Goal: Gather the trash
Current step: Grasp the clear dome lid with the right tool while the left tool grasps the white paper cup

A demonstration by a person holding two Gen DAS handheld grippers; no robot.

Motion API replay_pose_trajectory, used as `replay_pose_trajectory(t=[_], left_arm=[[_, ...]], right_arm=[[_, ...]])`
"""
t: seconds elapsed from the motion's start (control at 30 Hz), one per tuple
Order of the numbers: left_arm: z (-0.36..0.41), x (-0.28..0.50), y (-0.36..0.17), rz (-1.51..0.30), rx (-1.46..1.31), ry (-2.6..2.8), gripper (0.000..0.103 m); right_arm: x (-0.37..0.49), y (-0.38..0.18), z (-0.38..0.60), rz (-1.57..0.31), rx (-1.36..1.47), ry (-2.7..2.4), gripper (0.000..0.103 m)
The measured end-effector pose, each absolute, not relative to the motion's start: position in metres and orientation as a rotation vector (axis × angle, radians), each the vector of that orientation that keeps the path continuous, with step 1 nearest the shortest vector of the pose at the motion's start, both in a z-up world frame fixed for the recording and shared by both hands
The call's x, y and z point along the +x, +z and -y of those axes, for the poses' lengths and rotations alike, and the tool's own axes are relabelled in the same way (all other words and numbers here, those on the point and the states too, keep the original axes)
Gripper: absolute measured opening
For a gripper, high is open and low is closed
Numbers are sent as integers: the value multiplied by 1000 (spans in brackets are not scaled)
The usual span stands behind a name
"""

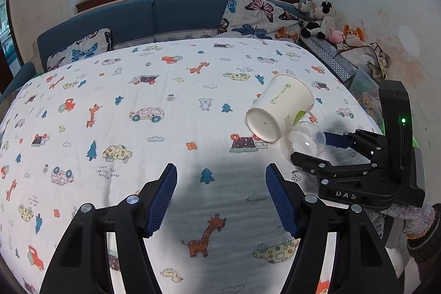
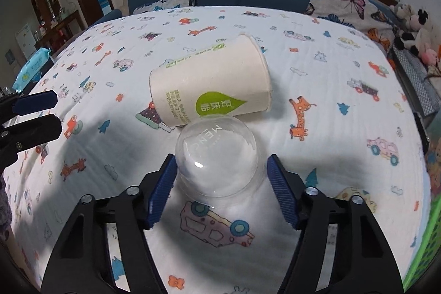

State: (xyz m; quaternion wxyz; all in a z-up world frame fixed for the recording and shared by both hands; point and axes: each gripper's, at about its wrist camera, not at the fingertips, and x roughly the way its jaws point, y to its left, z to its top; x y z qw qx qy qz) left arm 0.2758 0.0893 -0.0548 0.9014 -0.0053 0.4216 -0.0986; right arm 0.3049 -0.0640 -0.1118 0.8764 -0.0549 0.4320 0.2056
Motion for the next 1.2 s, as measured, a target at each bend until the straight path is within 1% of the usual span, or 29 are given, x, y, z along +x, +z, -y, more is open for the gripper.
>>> replay_pose_trajectory(t=[0.1, 0.4, 0.7, 0.97, 1.03, 1.2], left_arm=[[-86, 281, -54, -871, -3, -209, 65], [-58, 299, -52, -865, 55, -258, 65], [-17, 328, -55, -878, 161, -342, 71], [6, 360, -65, -896, 236, -355, 72], [11, 367, -67, -906, 249, -369, 74], [22, 380, -77, -934, 296, -389, 75]], right_arm=[[302, -111, 64, -895, -121, 433, 65], [284, -100, 84, -885, -114, 428, 65], [258, -84, 122, -863, -102, 392, 65], [235, -67, 164, -835, -91, 330, 65], [230, -64, 176, -832, -78, 311, 65], [221, -61, 199, -830, -55, 262, 65]])
